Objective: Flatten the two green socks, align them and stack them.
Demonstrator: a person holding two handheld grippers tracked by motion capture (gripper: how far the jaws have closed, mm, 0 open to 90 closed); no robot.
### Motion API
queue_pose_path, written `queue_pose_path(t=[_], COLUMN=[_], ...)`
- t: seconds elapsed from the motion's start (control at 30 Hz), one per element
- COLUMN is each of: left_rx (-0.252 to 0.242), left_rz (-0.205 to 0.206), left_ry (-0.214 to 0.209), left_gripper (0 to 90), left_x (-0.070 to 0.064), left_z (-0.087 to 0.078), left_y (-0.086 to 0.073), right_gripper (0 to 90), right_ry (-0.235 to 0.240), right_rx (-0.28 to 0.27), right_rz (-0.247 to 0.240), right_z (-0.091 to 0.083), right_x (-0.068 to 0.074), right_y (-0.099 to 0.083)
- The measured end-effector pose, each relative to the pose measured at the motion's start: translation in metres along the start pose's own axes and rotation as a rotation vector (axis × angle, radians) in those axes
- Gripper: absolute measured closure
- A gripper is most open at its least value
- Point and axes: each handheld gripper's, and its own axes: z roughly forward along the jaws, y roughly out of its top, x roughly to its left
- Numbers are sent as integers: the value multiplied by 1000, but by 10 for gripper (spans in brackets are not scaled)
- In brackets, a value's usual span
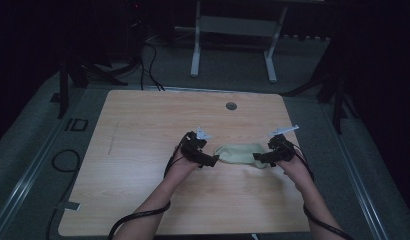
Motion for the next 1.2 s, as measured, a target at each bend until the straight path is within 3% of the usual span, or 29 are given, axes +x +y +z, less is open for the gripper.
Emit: queue_pose_path(t=[0.4, 0.67, 0.87, 1.2], left_rx=[-27, -39, -43, -36], left_rz=[-9, -9, -18, -38], left_ry=[18, 26, 28, 35], left_gripper=[31, 23, 23, 23], left_x=[3, 4, 8, 12], left_z=[-21, -39, -50, -60], left_y=[-24, -42, -63, -85], right_gripper=[140, 139, 124, 124], right_ry=[16, -3, -28, 6], right_rx=[-17, -28, -92, -109], right_rz=[-26, 8, 29, 27], right_z=[-8, -12, -21, -25], right_x=[8, 4, 3, 14], right_y=[-22, -46, -60, -87])
